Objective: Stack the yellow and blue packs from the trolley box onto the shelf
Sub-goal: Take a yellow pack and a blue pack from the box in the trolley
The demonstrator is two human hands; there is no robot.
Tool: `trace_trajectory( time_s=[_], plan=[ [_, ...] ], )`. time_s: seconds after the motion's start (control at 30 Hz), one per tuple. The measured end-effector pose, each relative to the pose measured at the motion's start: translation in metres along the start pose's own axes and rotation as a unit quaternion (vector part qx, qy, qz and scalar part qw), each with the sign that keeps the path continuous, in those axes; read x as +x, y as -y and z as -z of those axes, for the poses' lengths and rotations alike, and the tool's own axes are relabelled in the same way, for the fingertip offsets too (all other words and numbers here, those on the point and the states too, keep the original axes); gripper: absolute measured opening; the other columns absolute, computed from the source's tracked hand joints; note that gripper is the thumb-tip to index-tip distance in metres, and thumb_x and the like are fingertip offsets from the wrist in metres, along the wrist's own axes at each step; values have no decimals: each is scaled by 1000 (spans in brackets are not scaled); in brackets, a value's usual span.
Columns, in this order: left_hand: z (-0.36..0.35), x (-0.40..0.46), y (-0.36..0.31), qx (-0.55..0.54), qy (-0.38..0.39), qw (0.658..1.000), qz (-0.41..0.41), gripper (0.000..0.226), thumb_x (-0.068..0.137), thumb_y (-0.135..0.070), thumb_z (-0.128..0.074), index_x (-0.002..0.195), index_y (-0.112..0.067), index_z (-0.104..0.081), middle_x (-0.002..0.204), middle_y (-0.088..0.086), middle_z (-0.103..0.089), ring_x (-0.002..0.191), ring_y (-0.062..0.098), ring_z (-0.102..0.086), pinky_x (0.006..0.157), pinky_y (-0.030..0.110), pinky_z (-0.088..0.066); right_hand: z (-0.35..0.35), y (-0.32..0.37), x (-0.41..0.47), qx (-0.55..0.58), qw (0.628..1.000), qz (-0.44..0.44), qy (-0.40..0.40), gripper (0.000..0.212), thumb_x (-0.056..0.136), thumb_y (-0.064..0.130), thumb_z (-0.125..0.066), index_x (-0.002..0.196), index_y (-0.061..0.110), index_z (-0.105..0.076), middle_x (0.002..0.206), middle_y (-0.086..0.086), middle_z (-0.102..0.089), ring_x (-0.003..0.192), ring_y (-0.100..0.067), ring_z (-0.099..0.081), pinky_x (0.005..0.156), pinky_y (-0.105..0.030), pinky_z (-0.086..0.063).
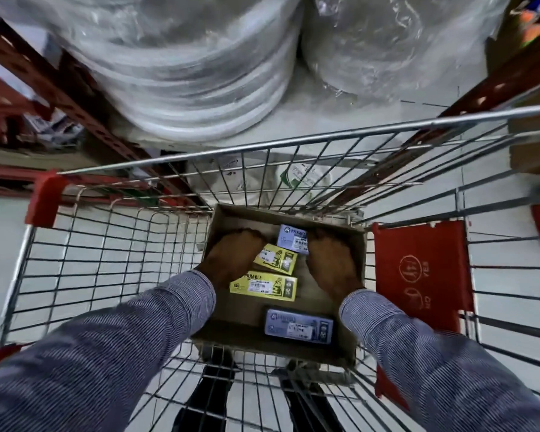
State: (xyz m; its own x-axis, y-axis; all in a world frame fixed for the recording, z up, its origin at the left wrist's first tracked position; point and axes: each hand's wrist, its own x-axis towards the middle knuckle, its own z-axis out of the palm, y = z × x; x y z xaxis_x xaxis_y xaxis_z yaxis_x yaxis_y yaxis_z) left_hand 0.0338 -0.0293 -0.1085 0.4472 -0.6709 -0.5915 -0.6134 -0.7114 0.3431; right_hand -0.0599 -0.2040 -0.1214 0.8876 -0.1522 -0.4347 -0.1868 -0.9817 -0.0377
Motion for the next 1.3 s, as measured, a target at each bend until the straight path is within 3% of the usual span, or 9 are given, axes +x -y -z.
trace_trajectory(
  time_s=[0.17, 0.3, 0.53, 0.7, 0.8, 0.93, 1.07, 1.2, 1.3],
  plan=[
    [17, -8, -3, 0, 7, 1000, 12, 59, 78, -37, -73, 128, -13, -54, 131, 13, -59, 119, 32, -57, 95, 45, -50, 1, 2, 1, 16, 999, -17, 24, 48, 81, 14, -65, 125, 4, -50, 122, -17, -59, 106, -35, -61, 80, -42, -53],
    [37, -29, -9, 12, -29, 999, 19, 53, 73, -29, -78, 121, -18, -59, 125, 8, -64, 113, 28, -61, 88, 41, -53, 30, 3, -14, 98, 993, -56, 25, 49, 75, 24, -76, 119, 10, -57, 122, -14, -60, 109, -32, -58, 82, -39, -52],
    [117, -127, -22, 8, -176, 984, 1, 47, 72, -61, -66, 111, -35, -65, 100, -7, -75, 88, 13, -70, 70, 29, -53, 160, 10, -73, 172, 981, -33, -80, 33, 62, 37, -78, 85, 15, -67, 88, -11, -72, 85, -33, -66, 62, -31, -47],
    [209, -225, -50, -1, -261, 965, 6, 38, 56, -48, -55, 82, -25, -71, 76, -3, -75, 70, 19, -71, 58, 33, -57, 282, 19, -130, 161, 973, 14, -162, 41, 56, 54, -75, 72, 18, -64, 70, -2, -69, 70, -24, -66, 54, -31, -46],
    [256, -280, -67, 14, -299, 954, 33, 32, 54, -41, -70, 84, -29, -68, 76, -6, -74, 72, 18, -72, 58, 34, -57, 362, 23, -169, 150, 965, 36, -213, 41, 49, 48, -78, 78, 20, -67, 70, -1, -69, 67, -20, -65, 55, -34, -52],
    [319, -346, -92, 59, -384, 920, 48, 53, 49, -43, -83, 100, -37, -72, 90, -13, -78, 80, 14, -73, 59, 28, -52, 464, 33, -226, 110, 949, 44, -291, 43, 46, 41, -77, 84, 23, -70, 66, 1, -66, 59, -15, -58, 49, -30, -47],
    [370, -395, -106, 93, -439, 892, 60, 68, 35, -34, -89, 101, -34, -74, 90, -13, -78, 77, 14, -73, 54, 12, -39, 536, 41, -266, 97, 931, 58, -348, 43, 47, 41, -79, 86, 24, -72, 68, 1, -70, 57, -13, -59, 50, -32, -52],
    [419, -435, -125, 83, -512, 854, 35, 64, 39, -35, -76, 104, -35, -73, 92, -15, -77, 85, 13, -72, 66, 32, -58, 590, 43, -297, 76, 905, 52, -415, 46, 48, 41, -79, 89, 24, -72, 74, 1, -73, 64, -15, -63, 53, -32, -55],
    [451, -453, -136, 81, -556, 827, 16, 61, 43, -34, -80, 103, -36, -73, 94, -14, -76, 88, 14, -70, 71, 30, -56, 624, 40, -308, 64, 889, 45, -452, 52, 48, 42, -81, 97, 26, -73, 87, 5, -74, 76, -16, -64, 63, -33, -56]
  ],
)
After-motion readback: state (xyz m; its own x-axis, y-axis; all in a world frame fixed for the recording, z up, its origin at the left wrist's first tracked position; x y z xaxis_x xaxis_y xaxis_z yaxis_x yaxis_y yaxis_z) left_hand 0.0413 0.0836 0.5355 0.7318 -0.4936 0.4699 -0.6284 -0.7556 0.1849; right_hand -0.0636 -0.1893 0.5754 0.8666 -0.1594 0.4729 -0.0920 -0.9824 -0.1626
